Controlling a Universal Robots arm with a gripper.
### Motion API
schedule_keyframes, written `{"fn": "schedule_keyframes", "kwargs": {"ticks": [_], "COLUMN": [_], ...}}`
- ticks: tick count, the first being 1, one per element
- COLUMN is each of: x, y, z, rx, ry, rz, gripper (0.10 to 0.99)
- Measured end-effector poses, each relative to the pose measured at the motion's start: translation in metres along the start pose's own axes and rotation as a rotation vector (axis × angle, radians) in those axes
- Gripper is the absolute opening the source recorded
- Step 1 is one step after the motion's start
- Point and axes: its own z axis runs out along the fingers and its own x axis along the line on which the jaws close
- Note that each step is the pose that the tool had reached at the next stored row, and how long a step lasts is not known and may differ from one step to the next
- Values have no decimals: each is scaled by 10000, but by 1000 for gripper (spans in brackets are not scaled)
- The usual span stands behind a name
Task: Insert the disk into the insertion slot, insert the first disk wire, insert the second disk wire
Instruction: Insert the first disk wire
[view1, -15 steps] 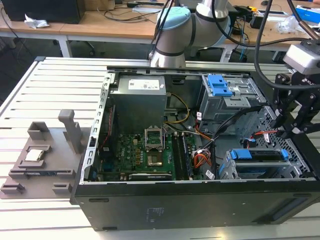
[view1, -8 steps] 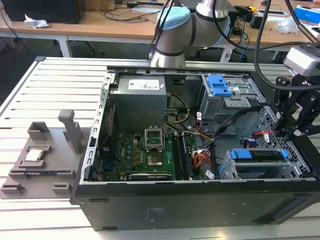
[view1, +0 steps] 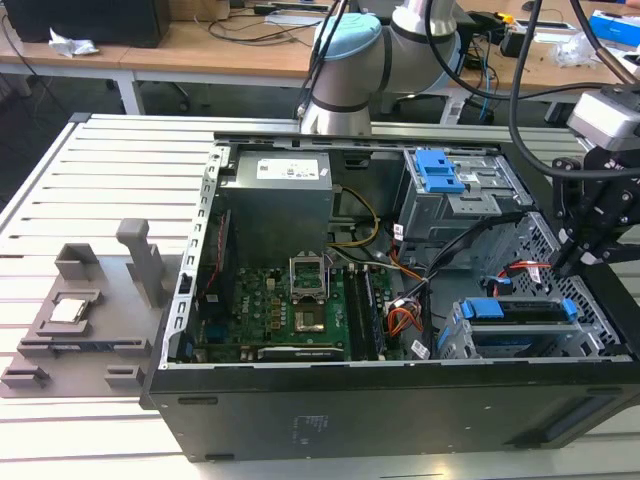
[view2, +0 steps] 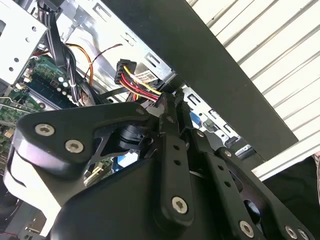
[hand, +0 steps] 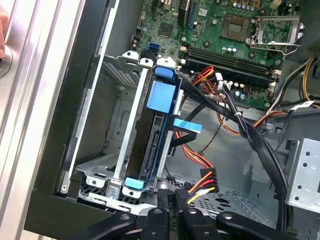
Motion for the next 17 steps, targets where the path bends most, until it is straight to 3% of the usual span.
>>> {"fn": "schedule_keyframes", "kwargs": {"ticks": [5,7,8,10,15,17], "x": [0,5,6,23,58,82], "y": [0,6,15,99,286,442], "z": [-4,-97,-100,-93,-73,-54], "rx": [0,-1,2,16,17,23], "ry": [3,6,-11,-63,-64,-89], "rz": [0,-1,-1,-3,-3,-5], "gripper": [169,169,169,169,169,169]}}
